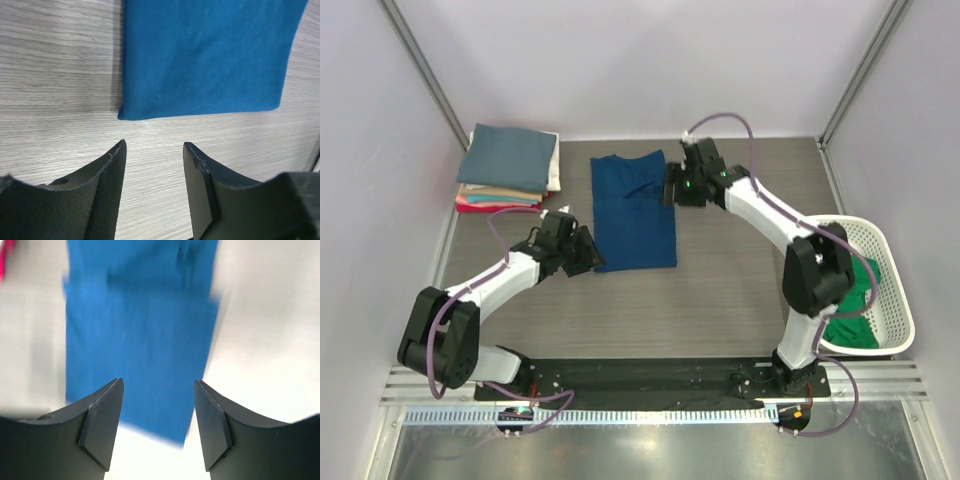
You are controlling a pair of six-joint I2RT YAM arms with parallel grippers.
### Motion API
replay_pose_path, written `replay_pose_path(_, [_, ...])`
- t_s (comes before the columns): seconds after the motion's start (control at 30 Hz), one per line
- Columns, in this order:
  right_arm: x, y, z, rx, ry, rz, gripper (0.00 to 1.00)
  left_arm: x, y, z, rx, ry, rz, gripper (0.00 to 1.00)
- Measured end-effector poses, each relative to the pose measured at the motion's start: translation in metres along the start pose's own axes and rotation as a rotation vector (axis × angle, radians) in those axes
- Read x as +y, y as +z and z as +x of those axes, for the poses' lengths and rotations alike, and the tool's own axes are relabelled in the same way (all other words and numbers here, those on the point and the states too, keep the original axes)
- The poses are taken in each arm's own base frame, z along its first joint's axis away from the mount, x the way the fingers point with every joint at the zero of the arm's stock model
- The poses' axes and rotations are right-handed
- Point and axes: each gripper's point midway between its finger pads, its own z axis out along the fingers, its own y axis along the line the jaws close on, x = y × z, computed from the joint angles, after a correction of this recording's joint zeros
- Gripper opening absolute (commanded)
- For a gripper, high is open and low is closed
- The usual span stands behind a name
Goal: Fold and stack the t-shirts
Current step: Fold the tshirt
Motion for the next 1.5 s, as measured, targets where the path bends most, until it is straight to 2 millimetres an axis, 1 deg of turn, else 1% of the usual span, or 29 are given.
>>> replay_pose_path(0.03, [-0.002,-0.012,0.019,0.027,0.012,-0.014,0.64,0.001,0.0,0.0,-0.001,0.0,-0.005,0.51])
replay_pose_path(0.07, [-0.003,-0.02,0.036,0.052,0.019,-0.032,0.64,0.002,0.001,0.0,-0.004,0.0,-0.01,0.51])
replay_pose_path(0.1, [-0.006,-0.026,0.058,0.093,0.031,-0.042,0.64,0.003,0.002,-0.001,-0.005,0.0,-0.016,0.52])
replay_pose_path(0.17, [-0.012,-0.031,0.101,0.178,0.063,-0.064,0.64,0.006,0.003,-0.001,-0.007,0.0,-0.029,0.54])
replay_pose_path(0.23, [-0.02,-0.029,0.143,0.272,0.103,-0.073,0.63,0.009,0.006,-0.001,-0.011,0.0,-0.045,0.54])
replay_pose_path(0.33, [-0.027,-0.027,0.192,0.381,0.159,-0.095,0.59,0.015,0.01,0.0,-0.007,-0.003,-0.067,0.53])
replay_pose_path(0.4, [-0.028,-0.027,0.208,0.414,0.185,-0.11,0.58,0.018,0.014,0.0,-0.003,-0.005,-0.078,0.53])
replay_pose_path(0.43, [-0.026,-0.026,0.211,0.42,0.196,-0.125,0.58,0.019,0.016,0.001,-0.001,-0.007,-0.083,0.53])
replay_pose_path(0.47, [-0.024,-0.025,0.21,0.411,0.199,-0.142,0.57,0.02,0.018,0.001,0.002,-0.008,-0.086,0.53])
replay_pose_path(0.63, [-0.013,-0.012,0.2,0.364,0.212,-0.212,0.54,0.023,0.026,0.002,0.003,-0.012,-0.092,0.52])
replay_pose_path(0.7, [-0.011,-0.007,0.196,0.348,0.22,-0.234,0.52,0.025,0.029,0.003,0.004,-0.013,-0.096,0.52])
replay_pose_path(0.8, [-0.01,-0.002,0.192,0.337,0.239,-0.255,0.47,0.028,0.034,0.006,0.009,-0.02,-0.1,0.5])
replay_pose_path(0.83, [-0.011,-0.001,0.191,0.336,0.245,-0.26,0.45,0.027,0.035,0.005,0.004,-0.02,-0.096,0.5])
replay_pose_path(0.87, [-0.012,0.0,0.19,0.334,0.251,-0.262,0.41,0.026,0.036,0.004,0.001,-0.02,-0.093,0.49])
replay_pose_path(0.93, [-0.015,0.002,0.189,0.333,0.262,-0.262,0.39,0.025,0.038,0.002,-0.006,-0.023,-0.086,0.47])
replay_pose_path(0.97, [-0.016,0.003,0.189,0.333,0.266,-0.263,0.37,0.024,0.04,0.001,-0.009,-0.026,-0.084,0.42])
replay_pose_path(1.0, [-0.017,0.003,0.188,0.333,0.271,-0.263,0.35,0.023,0.042,0.0,-0.01,-0.031,-0.081,0.4])
replay_pose_path(1.03, [-0.018,0.004,0.188,0.331,0.272,-0.263,0.33,0.022,0.044,-0.001,-0.008,-0.034,-0.081,0.34])
replay_pose_path(1.13, [-0.02,0.004,0.188,0.331,0.277,-0.258,0.28,0.019,0.05,-0.004,-0.005,-0.039,-0.074,0.25])
replay_pose_path(1.17, [-0.021,0.004,0.188,0.332,0.278,-0.257,0.26,0.019,0.051,-0.005,-0.005,-0.04,-0.074,0.2])
replay_pose_path(1.23, [-0.022,0.004,0.188,0.331,0.281,-0.255,0.23,0.02,0.052,-0.004,-0.003,-0.041,-0.076,0.15])
replay_pose_path(1.27, [-0.022,0.004,0.188,0.332,0.281,-0.255,0.2,0.02,0.052,-0.004,-0.002,-0.041,-0.076,0.08])
replay_pose_path(1.33, [-0.023,0.004,0.189,0.333,0.278,-0.255,0.03,0.02,0.053,-0.003,0.003,-0.042,-0.073,0.01])
replay_pose_path(1.37, [-0.023,0.004,0.189,0.334,0.28,-0.254,0.01,0.019,0.053,-0.003,0.006,-0.04,-0.069,0.0])
replay_pose_path(1.5, [-0.023,0.004,0.189,0.334,0.279,-0.255,0.01,0.017,0.053,-0.001,0.014,-0.035,-0.057,0.0])
